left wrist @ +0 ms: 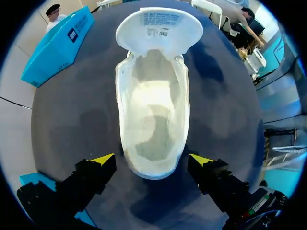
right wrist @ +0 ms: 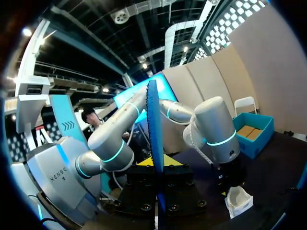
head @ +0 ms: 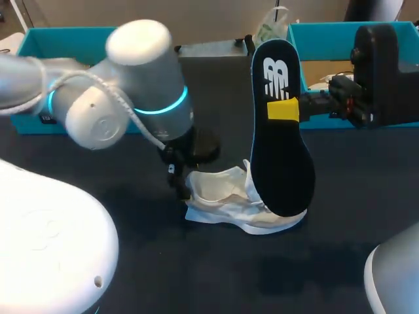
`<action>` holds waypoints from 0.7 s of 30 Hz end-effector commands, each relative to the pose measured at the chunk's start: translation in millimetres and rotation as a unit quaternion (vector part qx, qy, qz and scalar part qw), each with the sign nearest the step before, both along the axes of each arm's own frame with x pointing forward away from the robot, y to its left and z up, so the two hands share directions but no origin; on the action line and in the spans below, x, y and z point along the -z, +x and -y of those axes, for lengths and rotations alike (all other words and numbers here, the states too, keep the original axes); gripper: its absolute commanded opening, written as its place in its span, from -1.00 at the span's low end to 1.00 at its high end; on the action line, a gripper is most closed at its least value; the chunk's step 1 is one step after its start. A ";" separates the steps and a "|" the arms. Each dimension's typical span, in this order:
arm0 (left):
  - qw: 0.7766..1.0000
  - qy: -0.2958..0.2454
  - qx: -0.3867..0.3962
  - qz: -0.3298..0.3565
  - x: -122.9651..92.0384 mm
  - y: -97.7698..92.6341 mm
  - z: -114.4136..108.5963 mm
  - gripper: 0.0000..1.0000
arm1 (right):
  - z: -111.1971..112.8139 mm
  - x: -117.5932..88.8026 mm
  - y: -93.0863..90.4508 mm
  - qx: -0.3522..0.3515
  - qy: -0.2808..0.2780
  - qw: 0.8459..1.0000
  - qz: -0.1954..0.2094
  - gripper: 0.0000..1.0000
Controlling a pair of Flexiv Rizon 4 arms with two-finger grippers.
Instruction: Take the shoe out of the shoebox, open the shoe tongue, remove and reinsert the insole, then place the shoe into the shoebox
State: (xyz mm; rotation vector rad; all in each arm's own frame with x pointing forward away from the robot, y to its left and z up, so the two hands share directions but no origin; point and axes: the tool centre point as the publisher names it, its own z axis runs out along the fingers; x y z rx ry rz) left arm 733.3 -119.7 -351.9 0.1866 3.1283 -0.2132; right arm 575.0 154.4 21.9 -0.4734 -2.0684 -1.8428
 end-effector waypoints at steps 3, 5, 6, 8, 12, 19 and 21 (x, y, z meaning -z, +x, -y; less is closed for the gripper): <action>0.999 0.053 -0.003 0.010 0.1 1.0 3.9 1.00 | -2.4 -0.1 1.6 -0.001 0.000 1.000 -0.001 -1.00; 0.998 0.057 -0.005 0.009 0.0 0.9 4.0 1.00 | -2.4 -0.1 1.6 -0.001 0.000 1.000 -0.001 -1.00; 0.998 0.059 -0.005 0.011 -0.4 0.7 4.4 1.00 | -2.4 -0.1 1.6 -0.001 0.000 1.000 -0.001 -1.00; 0.998 0.059 -0.007 0.010 -5.4 1.3 5.5 1.00 | -2.4 -0.1 1.6 -0.001 0.000 1.000 -0.001 -1.00; 0.999 0.046 -0.007 0.014 -20.4 3.1 12.8 1.00 | -2.4 -0.1 1.6 -0.001 0.000 1.000 -0.001 -1.00; 0.999 0.030 0.001 0.034 -28.9 13.7 44.3 1.00 | -2.4 -0.1 1.6 -0.001 0.000 1.000 -0.001 -1.00; 0.999 0.027 0.002 0.035 -24.3 17.4 55.1 1.00 | -2.4 -0.1 1.6 -0.001 0.000 1.000 -0.001 -1.00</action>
